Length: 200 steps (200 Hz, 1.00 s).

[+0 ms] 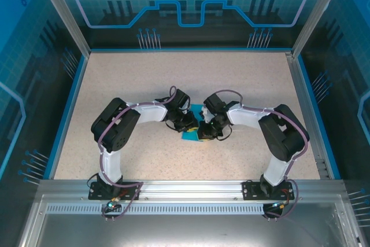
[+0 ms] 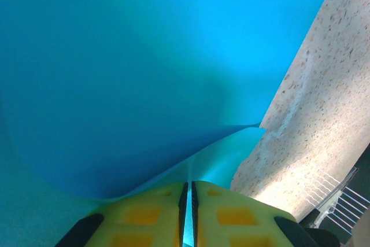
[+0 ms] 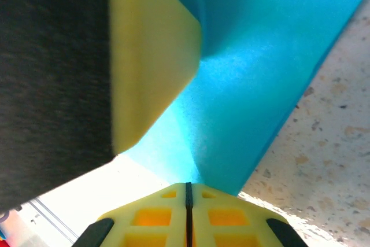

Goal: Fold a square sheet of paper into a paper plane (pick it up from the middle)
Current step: Fold the triangle a second time at the center of the table.

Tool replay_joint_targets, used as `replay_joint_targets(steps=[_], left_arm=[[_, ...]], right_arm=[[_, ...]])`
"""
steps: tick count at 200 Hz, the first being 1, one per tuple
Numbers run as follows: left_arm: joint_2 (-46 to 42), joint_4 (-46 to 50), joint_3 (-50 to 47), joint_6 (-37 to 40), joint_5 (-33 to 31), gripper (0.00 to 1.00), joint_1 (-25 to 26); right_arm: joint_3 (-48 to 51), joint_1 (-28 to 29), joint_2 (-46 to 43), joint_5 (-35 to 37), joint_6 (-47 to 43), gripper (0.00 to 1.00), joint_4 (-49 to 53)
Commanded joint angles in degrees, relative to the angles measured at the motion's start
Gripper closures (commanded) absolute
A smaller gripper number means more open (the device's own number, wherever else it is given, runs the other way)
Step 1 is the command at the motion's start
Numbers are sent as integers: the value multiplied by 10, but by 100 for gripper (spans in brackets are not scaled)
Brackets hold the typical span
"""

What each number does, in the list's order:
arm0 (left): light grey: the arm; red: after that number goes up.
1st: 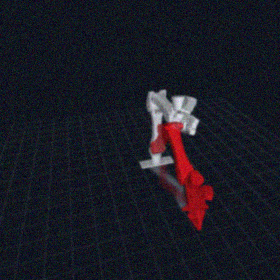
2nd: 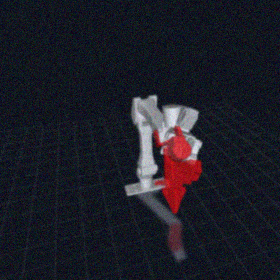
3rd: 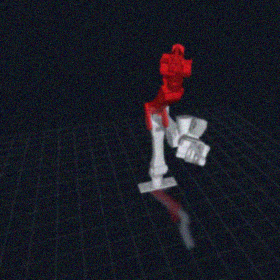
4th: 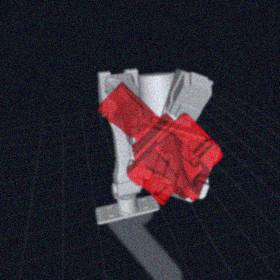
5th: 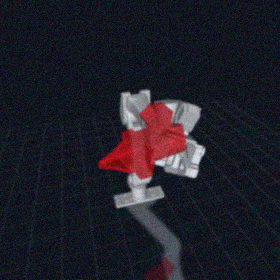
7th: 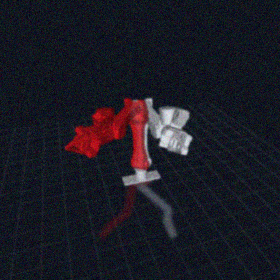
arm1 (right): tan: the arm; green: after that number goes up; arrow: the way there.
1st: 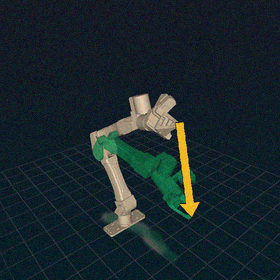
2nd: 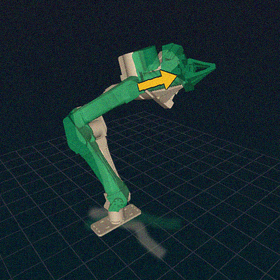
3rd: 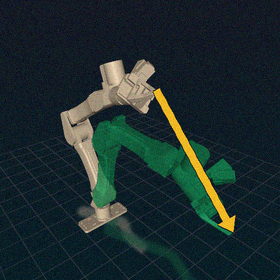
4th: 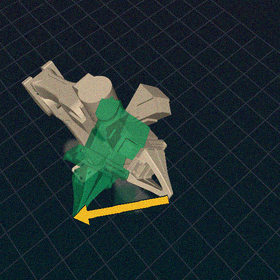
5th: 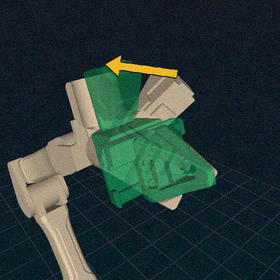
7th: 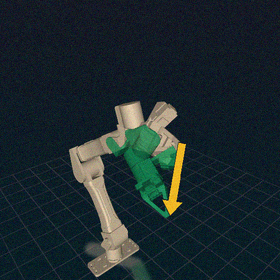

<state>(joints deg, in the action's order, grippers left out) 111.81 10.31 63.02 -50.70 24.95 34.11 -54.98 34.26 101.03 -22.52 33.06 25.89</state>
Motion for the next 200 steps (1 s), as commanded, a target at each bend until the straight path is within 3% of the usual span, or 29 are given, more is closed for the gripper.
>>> replay_joint_targets(steps=[1, 47, 100, 200], left_arm=[[14, 36, -22, -2, -19, 85, -3], [13, 33, -24, -4, -18, 85, -2], [13, 32, -24, -6, -20, 85, -2], [10, 34, -21, -3, -21, 85, -2]], right_arm=[[12, 8, 13, 4, 6, 91, 7], [26, 4, 20, 5, 11, 92, -2], [19, 4, -50, 6, 11, 91, -17], [42, -1, 19, 39, 15, 93, -14]])
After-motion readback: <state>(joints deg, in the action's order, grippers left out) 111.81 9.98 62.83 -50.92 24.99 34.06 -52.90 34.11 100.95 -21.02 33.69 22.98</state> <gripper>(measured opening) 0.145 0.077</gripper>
